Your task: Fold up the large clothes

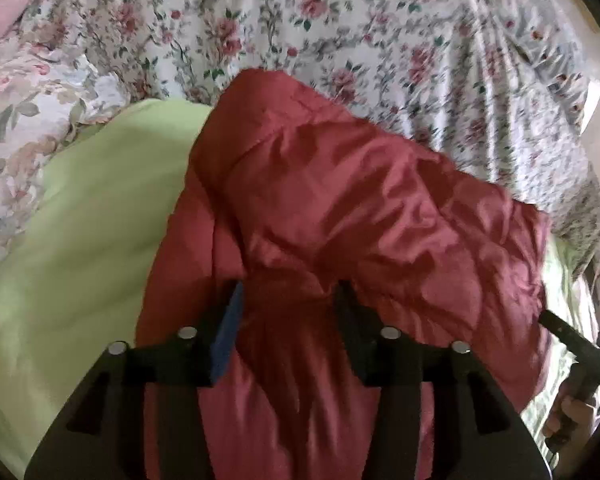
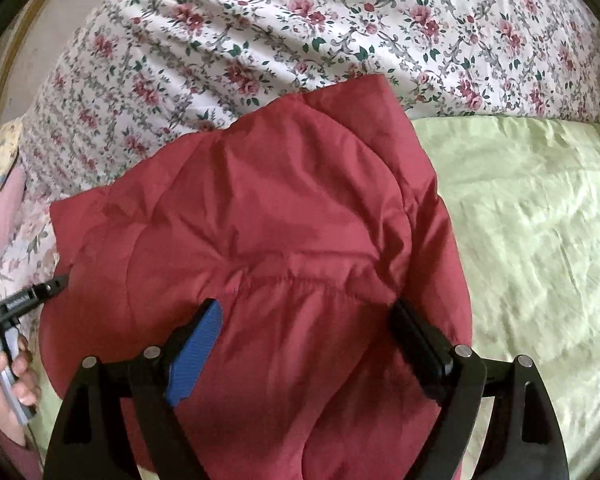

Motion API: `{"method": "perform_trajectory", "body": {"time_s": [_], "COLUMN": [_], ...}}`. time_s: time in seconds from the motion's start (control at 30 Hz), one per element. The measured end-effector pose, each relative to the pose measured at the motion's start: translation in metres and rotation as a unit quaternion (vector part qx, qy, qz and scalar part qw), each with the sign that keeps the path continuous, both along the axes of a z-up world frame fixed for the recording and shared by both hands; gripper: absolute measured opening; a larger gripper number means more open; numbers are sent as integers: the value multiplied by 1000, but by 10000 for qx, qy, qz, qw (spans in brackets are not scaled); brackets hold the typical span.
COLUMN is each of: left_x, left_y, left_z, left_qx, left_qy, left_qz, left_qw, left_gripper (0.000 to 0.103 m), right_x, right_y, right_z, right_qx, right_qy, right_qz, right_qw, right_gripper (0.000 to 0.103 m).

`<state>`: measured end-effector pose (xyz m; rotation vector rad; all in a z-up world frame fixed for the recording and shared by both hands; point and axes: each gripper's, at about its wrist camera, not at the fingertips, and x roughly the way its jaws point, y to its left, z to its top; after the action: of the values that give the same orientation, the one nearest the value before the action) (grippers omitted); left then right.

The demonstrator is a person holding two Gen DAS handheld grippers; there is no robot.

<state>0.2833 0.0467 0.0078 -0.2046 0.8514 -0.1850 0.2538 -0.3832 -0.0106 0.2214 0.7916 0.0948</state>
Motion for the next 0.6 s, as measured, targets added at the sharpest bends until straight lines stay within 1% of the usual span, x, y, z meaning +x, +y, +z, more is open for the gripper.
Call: {"method": "perform_trajectory", "body": {"time_s": [0.03, 0.1, 0.17, 0.23, 0.33, 0.43, 0.53, 0.57, 0.6], "left_x": [-5, -16, -25, -31, -31, -29, -24, -22, -19], "left_y": [3, 10, 21, 35, 52, 64, 70, 70, 71], "left_z": [3, 6, 8, 4, -8, -19, -28, -31, -35], "left_qx": [-35, -86, -205, -420, -722, -899, -1143, -1216, -1314], "left_qy": [-58, -181, -245, -221, -77, 53, 229, 276, 324], "left_qz": [-8, 23, 106, 219, 367, 508, 518, 506, 479], "left_qw": [10000, 9998, 9994, 9986, 9967, 9946, 9918, 9909, 9896], "left_gripper": [56, 66, 72, 73, 73, 73, 73, 73, 75], "right_x": [-4, -12, -23, -30, -39, -39, -36, -33, -30], "right_y": [-1, -4, -10, -17, -33, -46, -56, -58, -58], "right_z": [1, 3, 5, 6, 3, -7, -19, -24, -27], "right_qx": [32, 91, 89, 130, 264, 438, 623, 765, 888], "right_qy": [-10, -60, -125, -182, -202, -71, 114, 193, 245], "right_qz": [13, -4, -93, -205, -401, -560, -682, -673, -645], "right_qw": [10000, 9999, 9998, 9995, 9986, 9974, 9957, 9946, 9937], "right_gripper": [88, 88, 88, 88, 88, 88, 88, 88, 88]}}
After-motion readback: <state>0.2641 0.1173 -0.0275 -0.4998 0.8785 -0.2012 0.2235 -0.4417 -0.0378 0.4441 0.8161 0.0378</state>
